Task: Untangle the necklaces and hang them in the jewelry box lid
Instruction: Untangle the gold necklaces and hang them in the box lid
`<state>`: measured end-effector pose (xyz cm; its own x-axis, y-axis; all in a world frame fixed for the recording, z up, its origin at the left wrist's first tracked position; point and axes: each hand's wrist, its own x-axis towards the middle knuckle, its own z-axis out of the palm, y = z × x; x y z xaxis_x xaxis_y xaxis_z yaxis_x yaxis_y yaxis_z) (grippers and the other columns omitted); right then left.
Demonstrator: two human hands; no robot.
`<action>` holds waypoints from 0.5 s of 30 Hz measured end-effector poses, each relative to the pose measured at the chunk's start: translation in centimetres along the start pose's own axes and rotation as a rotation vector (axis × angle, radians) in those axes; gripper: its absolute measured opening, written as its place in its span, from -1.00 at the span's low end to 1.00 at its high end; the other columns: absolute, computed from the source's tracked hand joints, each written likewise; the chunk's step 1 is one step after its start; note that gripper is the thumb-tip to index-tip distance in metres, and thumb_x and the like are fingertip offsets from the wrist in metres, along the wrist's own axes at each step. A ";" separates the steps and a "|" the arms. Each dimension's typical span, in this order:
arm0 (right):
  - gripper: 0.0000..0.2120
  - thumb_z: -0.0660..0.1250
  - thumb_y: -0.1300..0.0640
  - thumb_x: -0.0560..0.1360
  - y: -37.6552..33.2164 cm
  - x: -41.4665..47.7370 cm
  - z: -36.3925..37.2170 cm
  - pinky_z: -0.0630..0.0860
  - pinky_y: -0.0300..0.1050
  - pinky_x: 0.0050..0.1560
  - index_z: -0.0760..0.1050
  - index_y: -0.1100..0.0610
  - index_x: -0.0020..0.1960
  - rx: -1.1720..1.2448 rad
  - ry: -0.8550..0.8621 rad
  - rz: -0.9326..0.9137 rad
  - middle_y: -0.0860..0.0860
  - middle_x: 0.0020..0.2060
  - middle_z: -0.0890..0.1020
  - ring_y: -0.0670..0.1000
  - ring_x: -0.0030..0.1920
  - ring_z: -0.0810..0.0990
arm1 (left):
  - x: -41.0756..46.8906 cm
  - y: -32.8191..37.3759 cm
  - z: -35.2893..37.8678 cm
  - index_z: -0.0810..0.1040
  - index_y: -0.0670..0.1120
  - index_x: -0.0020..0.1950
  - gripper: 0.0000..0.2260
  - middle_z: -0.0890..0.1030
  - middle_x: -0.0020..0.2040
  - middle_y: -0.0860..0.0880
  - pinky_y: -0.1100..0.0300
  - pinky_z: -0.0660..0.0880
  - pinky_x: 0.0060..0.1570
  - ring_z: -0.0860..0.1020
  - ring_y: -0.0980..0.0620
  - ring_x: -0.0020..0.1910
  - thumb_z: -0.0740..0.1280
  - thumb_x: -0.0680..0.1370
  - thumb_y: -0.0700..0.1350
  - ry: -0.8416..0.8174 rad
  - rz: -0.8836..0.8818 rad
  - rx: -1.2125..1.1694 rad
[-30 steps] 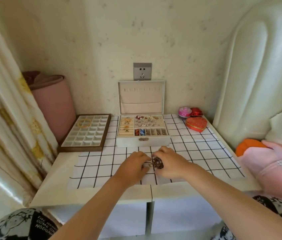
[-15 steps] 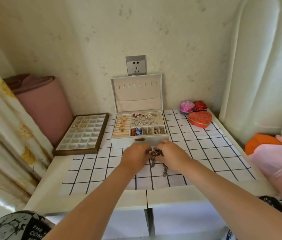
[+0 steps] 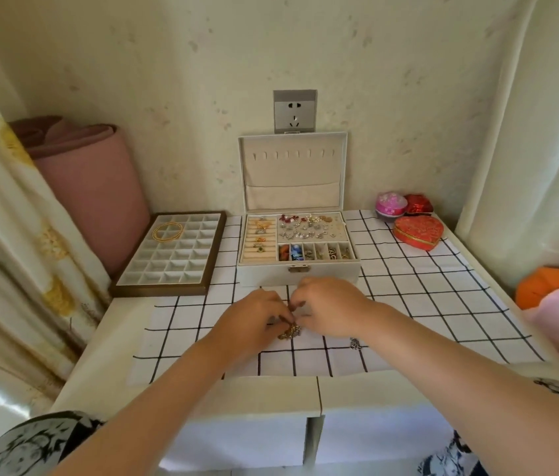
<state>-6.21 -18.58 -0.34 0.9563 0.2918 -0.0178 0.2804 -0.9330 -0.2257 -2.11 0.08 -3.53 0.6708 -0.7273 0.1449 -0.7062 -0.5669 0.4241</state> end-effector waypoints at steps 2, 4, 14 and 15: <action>-0.87 0.36 0.02 0.54 -0.4 0.6 0.5 0.40 -0.11 -0.18 0.62 0.00 0.04 0.011 -0.011 -0.014 -0.10 -0.09 0.49 -0.02 -0.07 0.49 | -0.8 -0.6 0.6 0.67 0.12 0.05 -0.87 0.55 -0.07 0.20 0.25 0.45 -0.01 0.43 0.21 -0.04 0.43 0.53 -0.07 0.072 -0.007 -0.049; -0.87 0.36 0.03 0.54 -0.4 1.1 0.8 0.42 -0.11 -0.15 0.63 0.00 0.05 0.025 -0.002 -0.011 -0.08 -0.05 0.55 -0.02 -0.03 0.51 | -1.2 -1.2 1.0 0.67 0.10 0.06 -0.86 0.55 -0.08 0.22 0.31 0.40 -0.04 0.41 0.22 -0.07 0.44 0.52 -0.07 0.140 -0.002 -0.039; -0.83 0.29 0.10 0.60 0.9 2.2 1.1 0.54 -0.03 0.02 0.66 0.04 0.07 0.199 0.098 0.059 -0.05 -0.02 0.67 -0.04 -0.01 0.59 | -1.1 -1.8 0.9 0.64 -0.02 0.18 -0.80 0.59 0.12 0.08 0.28 0.47 0.14 0.50 0.12 0.13 0.35 0.58 -0.09 0.059 0.266 -0.013; -0.83 0.29 0.11 0.60 1.1 1.9 1.2 0.53 -0.04 0.03 0.65 0.03 0.08 0.209 0.117 0.051 -0.07 -0.01 0.66 -0.05 -0.01 0.58 | -1.1 -1.8 0.9 0.64 -0.02 0.20 -0.79 0.59 0.14 0.07 0.32 0.45 0.16 0.49 0.13 0.15 0.34 0.58 -0.08 0.042 0.280 -0.006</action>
<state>-4.19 -18.76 -1.77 0.9753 0.2074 0.0762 0.2199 -0.8783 -0.4245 -1.80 1.59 -5.25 0.4587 -0.8386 0.2938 -0.8640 -0.3438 0.3678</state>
